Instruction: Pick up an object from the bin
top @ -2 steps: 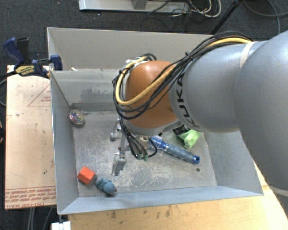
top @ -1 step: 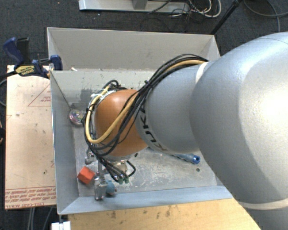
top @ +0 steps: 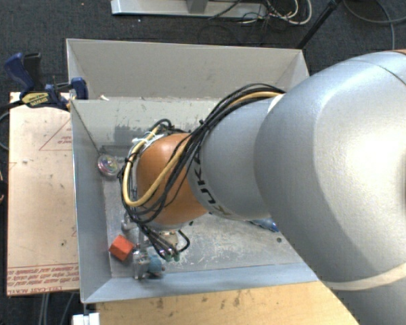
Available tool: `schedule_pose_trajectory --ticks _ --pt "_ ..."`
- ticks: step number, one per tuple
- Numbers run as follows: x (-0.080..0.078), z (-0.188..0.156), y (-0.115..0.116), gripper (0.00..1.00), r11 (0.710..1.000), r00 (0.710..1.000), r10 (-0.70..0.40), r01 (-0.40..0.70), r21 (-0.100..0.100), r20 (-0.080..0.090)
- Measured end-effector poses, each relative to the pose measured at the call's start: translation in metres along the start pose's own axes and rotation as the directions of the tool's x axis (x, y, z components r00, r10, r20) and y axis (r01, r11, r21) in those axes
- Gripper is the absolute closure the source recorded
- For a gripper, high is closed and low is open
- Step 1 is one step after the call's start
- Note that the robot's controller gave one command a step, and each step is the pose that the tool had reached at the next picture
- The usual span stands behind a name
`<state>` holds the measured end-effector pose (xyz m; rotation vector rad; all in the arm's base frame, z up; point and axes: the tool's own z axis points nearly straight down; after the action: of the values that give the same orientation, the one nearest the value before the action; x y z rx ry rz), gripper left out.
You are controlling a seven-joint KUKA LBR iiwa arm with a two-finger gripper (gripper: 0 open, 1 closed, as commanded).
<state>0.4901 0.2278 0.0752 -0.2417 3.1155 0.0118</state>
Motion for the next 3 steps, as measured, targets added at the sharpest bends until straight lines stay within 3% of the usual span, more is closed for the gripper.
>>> schedule_pose_trajectory --ticks 1,2,3 --pt "-0.003 -0.002 -0.001 1.0 1.0 1.0 0.002 -0.002 0.001 0.004" --pt "0.001 -0.102 0.015 1.0 1.0 1.0 0.027 -0.027 0.003 -0.008" --pt "0.003 -0.097 0.014 0.0 1.0 0.999 0.028 -0.028 0.005 -0.016"
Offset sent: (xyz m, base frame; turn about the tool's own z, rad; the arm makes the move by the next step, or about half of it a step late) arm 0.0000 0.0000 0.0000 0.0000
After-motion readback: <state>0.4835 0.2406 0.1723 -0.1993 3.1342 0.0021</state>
